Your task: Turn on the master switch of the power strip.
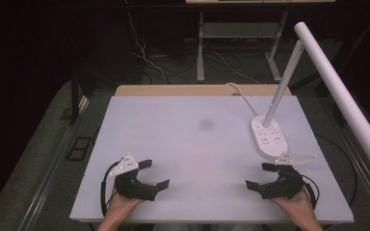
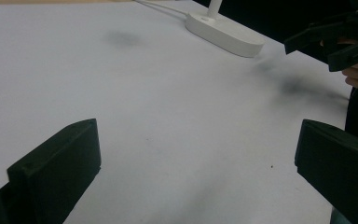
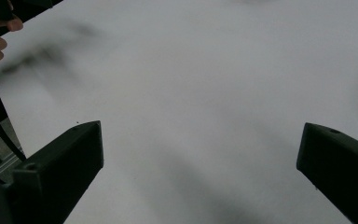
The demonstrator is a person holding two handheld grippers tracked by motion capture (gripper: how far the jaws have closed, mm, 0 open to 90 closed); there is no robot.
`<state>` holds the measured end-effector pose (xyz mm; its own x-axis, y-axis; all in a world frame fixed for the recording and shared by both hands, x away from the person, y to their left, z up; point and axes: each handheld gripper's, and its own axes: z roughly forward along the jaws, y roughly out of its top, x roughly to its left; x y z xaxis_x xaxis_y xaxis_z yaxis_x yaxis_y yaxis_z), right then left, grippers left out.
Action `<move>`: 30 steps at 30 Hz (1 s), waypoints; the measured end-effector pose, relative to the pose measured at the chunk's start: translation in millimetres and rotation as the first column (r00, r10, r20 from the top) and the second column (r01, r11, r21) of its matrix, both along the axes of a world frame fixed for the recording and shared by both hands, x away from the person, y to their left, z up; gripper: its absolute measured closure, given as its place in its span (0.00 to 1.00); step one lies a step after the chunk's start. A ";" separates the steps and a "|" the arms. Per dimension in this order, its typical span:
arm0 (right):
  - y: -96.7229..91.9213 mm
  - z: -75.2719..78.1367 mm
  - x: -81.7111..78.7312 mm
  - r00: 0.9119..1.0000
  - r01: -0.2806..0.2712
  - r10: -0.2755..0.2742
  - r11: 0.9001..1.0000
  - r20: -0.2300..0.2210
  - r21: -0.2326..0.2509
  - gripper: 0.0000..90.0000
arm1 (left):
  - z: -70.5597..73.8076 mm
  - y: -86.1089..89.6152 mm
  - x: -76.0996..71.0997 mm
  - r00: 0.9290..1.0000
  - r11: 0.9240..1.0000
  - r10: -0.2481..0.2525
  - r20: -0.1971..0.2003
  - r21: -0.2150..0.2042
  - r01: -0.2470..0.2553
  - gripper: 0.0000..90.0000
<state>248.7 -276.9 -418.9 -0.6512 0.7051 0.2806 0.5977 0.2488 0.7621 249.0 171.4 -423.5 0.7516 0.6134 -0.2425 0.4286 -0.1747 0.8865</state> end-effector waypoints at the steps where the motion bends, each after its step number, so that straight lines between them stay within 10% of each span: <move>1: 0.6 0.4 0.3 1.000 -0.001 0.001 1.000 0.003 -0.003 0.00 | 0.0 0.0 0.0 1.000 1.000 0.000 0.000 0.000 0.000 0.00; 30: -0.4 21.6 13.9 1.000 0.013 -0.013 0.999 0.001 -0.051 0.00 | -1.4 3.1 1.0 1.000 1.000 0.015 -0.012 -0.012 -0.015 0.00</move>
<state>262.5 -277.3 -397.3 -0.6419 0.7271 0.2435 0.6005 0.2792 0.7493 250.0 174.5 -424.8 0.7392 0.6218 -0.2588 0.4415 -0.1571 0.8834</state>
